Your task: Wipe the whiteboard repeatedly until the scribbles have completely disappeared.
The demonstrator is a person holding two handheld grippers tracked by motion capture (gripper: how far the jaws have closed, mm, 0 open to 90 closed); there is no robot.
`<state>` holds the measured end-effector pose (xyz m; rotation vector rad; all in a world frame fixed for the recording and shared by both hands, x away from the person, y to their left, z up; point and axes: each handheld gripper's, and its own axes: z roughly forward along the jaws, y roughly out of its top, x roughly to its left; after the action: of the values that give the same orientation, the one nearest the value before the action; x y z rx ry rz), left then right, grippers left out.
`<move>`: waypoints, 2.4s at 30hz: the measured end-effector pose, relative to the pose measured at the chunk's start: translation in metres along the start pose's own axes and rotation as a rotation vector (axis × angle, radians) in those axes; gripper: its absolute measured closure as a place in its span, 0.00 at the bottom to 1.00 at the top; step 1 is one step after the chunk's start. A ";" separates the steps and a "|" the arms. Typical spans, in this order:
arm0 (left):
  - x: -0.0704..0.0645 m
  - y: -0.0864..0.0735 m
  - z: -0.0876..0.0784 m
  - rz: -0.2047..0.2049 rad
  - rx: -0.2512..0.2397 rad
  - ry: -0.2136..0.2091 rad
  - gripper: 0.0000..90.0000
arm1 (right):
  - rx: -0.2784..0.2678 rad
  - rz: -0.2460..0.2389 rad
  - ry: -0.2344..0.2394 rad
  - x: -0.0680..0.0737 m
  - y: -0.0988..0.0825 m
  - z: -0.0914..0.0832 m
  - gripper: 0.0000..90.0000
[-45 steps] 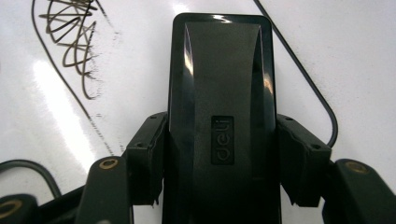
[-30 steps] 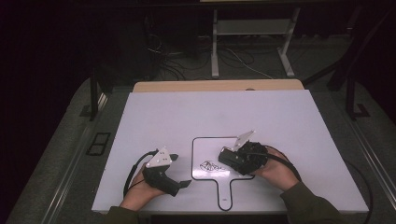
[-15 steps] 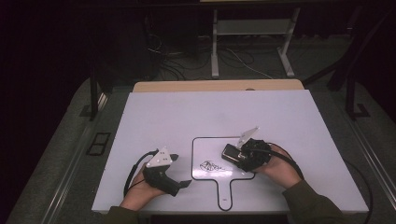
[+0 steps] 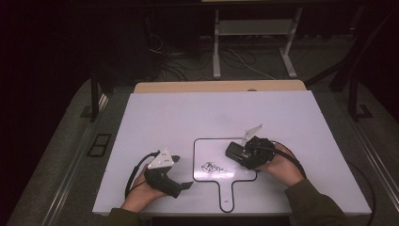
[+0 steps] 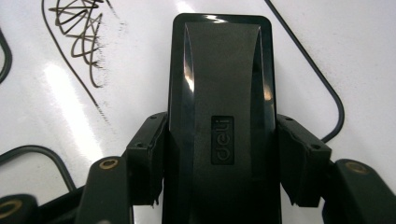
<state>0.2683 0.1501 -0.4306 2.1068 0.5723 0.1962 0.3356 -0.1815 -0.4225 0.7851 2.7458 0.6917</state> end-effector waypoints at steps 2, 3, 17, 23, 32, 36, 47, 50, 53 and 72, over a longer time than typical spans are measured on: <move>0.000 0.000 0.000 0.000 0.000 -0.001 0.00 | 0.002 -0.010 -0.002 0.003 0.001 0.000 0.43; 0.000 0.000 0.000 0.000 0.001 -0.001 0.00 | 0.005 -0.019 0.015 0.008 0.002 0.000 0.43; 0.000 0.000 -0.001 -0.001 -0.001 0.001 0.00 | 0.005 -0.080 0.050 0.029 0.012 0.003 0.43; 0.000 0.000 0.000 0.000 0.000 -0.001 0.00 | 0.010 -0.052 0.014 0.015 0.014 0.005 0.43; -0.001 0.000 0.000 0.002 0.000 0.000 0.00 | 0.021 -0.127 0.042 0.033 0.028 0.010 0.43; 0.000 0.000 0.000 0.006 0.000 0.000 0.00 | 0.021 -0.165 0.065 0.046 0.033 0.012 0.43; 0.000 0.000 0.000 0.003 -0.001 0.001 0.00 | 0.022 -0.114 0.024 0.032 0.035 0.014 0.43; 0.000 0.000 0.000 0.002 0.001 0.000 0.00 | 0.024 -0.096 0.013 0.026 0.035 0.014 0.43; -0.001 0.000 0.000 0.000 -0.001 -0.001 0.00 | 0.026 -0.099 0.022 0.028 0.036 0.015 0.43; 0.000 0.000 0.000 0.003 0.002 -0.001 0.00 | 0.032 -0.153 0.035 0.042 0.051 0.021 0.43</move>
<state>0.2679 0.1500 -0.4305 2.1092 0.5695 0.1965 0.3301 -0.1124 -0.4185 0.5656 2.8180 0.6380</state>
